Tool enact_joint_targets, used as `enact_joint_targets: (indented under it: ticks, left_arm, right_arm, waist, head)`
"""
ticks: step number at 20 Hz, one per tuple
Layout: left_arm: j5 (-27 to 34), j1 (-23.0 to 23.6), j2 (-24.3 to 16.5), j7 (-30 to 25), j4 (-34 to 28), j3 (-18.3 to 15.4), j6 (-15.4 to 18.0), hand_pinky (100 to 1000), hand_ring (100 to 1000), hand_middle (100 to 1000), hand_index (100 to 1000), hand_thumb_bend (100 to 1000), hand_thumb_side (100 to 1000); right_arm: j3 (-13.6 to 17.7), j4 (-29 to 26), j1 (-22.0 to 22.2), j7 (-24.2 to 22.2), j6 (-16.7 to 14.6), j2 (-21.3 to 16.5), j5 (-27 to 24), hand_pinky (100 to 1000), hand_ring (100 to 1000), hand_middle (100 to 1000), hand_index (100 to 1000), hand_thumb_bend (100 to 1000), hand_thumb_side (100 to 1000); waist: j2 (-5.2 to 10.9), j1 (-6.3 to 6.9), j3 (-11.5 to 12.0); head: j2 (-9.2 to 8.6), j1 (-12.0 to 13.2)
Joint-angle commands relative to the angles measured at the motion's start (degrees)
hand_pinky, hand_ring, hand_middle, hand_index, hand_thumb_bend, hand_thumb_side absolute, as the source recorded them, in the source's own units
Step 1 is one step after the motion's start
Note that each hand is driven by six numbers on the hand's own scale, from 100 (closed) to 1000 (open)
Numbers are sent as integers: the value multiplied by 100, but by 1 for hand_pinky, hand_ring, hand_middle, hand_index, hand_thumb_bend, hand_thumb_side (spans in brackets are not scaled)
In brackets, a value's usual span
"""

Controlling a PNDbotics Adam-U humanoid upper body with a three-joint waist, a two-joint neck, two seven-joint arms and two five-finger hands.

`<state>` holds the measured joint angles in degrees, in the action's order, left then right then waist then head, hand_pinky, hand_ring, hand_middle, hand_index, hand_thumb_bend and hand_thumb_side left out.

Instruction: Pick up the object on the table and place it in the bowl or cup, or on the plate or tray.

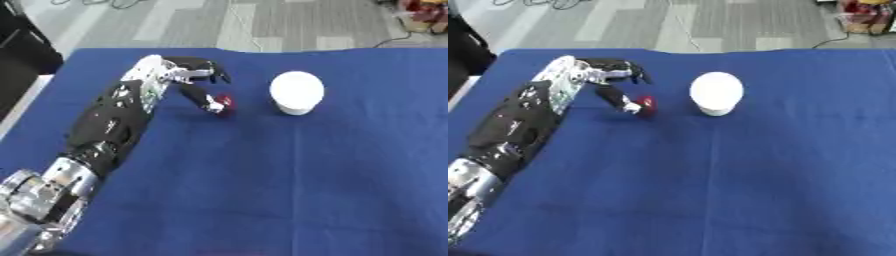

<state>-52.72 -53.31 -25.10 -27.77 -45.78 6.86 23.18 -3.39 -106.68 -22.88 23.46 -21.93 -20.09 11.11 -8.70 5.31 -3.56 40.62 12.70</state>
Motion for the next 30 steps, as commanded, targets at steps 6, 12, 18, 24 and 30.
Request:
enact_joint_targets:
  ticks: [6, 12, 18, 24, 30]
  left_arm:
    - [17, -202, -39, -43, 75, -103, -118, 773, 780, 857, 907, 357, 710]
    - [-31, -238, -32, -117, 144, -117, -140, 737, 738, 848, 901, 390, 660]
    - [-97, -275, -17, -257, 205, -128, -166, 729, 718, 843, 896, 392, 629]
    - [-121, -294, -1, -407, 261, -125, -190, 714, 703, 838, 892, 387, 591]
    - [-141, -299, -2, -461, 271, -132, -232, 714, 707, 837, 891, 393, 564]
  right_arm:
    - [20, -83, -149, -42, -10, -74, -45, 461, 701, 753, 798, 100, 1000]
    - [16, -87, -171, -59, -13, -71, -57, 462, 701, 753, 798, 100, 1000]
    - [17, -88, -182, -74, -16, -70, -66, 462, 702, 753, 799, 100, 1000]
    - [18, -87, -194, -82, -17, -70, -72, 461, 702, 753, 799, 100, 1000]
    - [17, -94, -210, -93, -22, -63, -81, 462, 702, 754, 799, 100, 1000]
  waist:
    - [24, -8, -17]
    - [-1, 5, -53]
    - [-23, 18, -79]
    - [-46, 22, -88]
    - [-64, 25, -102]
  head:
    - [-50, 95]
    - [-65, 119]
    - [-71, 129]
    - [-75, 134]
    - [-81, 142]
